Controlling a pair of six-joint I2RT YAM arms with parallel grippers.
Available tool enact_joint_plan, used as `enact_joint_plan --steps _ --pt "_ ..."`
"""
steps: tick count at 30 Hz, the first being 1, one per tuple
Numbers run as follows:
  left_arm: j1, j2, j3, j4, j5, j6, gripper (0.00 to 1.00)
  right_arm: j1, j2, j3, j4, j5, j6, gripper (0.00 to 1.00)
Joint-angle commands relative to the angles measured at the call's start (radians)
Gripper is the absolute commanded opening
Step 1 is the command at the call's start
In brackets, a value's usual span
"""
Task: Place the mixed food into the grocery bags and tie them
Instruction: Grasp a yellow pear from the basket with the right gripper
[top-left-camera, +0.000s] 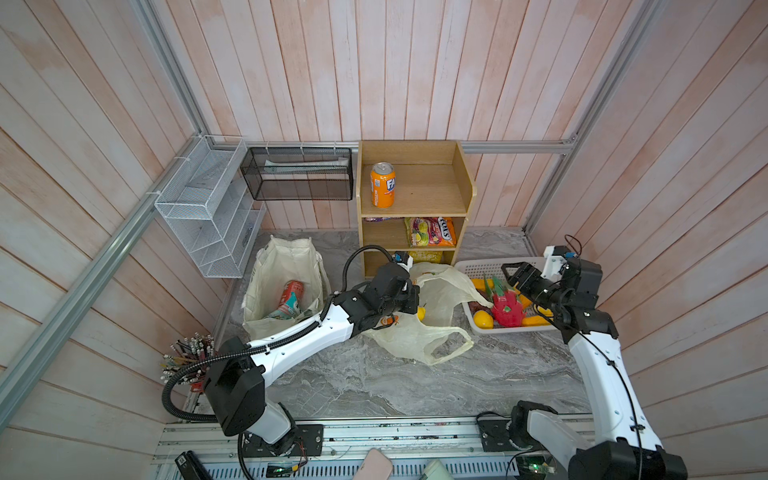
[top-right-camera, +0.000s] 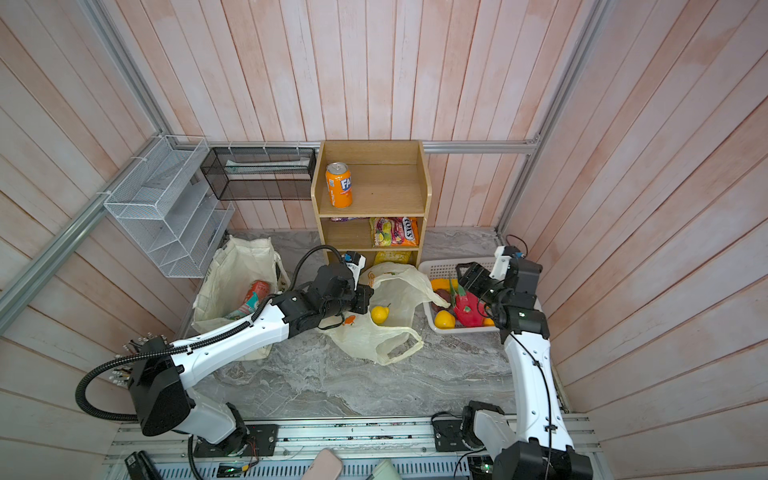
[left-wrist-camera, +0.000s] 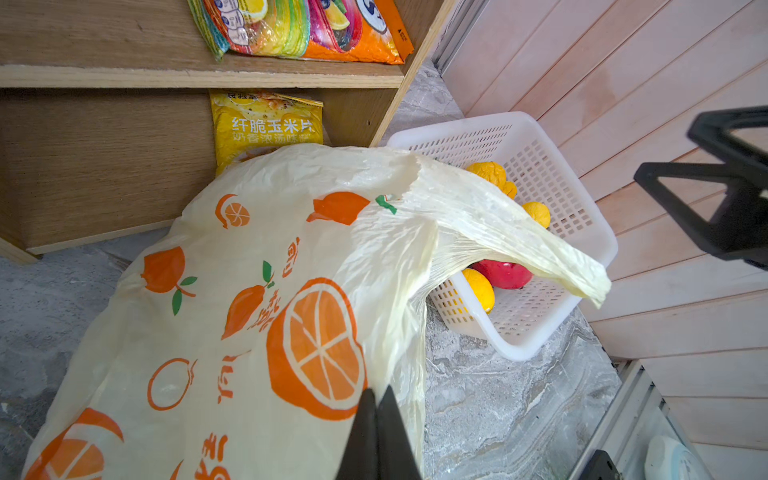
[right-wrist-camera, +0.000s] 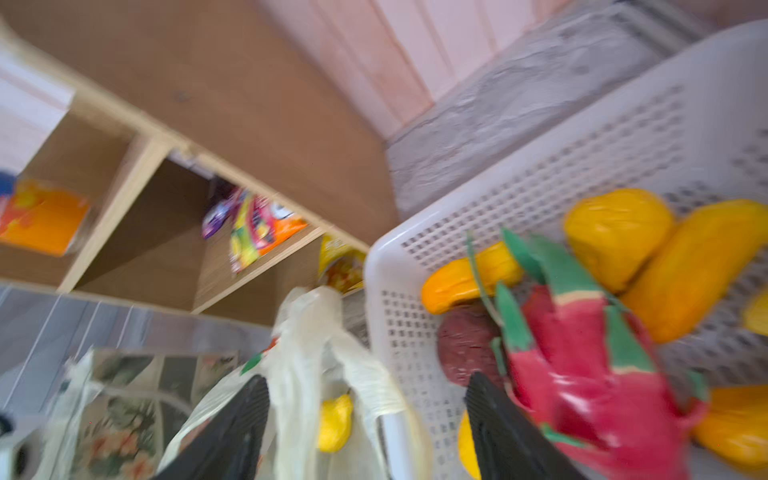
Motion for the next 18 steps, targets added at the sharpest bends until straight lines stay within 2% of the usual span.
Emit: enact_joint_plan --steps 1,8,13,18 --pt "0.006 -0.036 -0.024 0.034 -0.014 0.024 0.00 -0.046 0.105 0.048 -0.057 0.119 -0.021 0.77" --pt "0.006 -0.033 -0.044 0.064 -0.003 0.039 0.00 -0.102 0.402 0.164 0.019 0.244 -0.023 0.79" --pt "0.007 -0.029 -0.056 0.087 0.025 0.039 0.00 -0.098 0.599 0.297 -0.018 0.295 -0.064 0.79" --pt "0.016 -0.027 -0.065 0.103 0.041 0.043 0.00 -0.049 0.709 0.381 -0.046 0.395 -0.120 0.80"
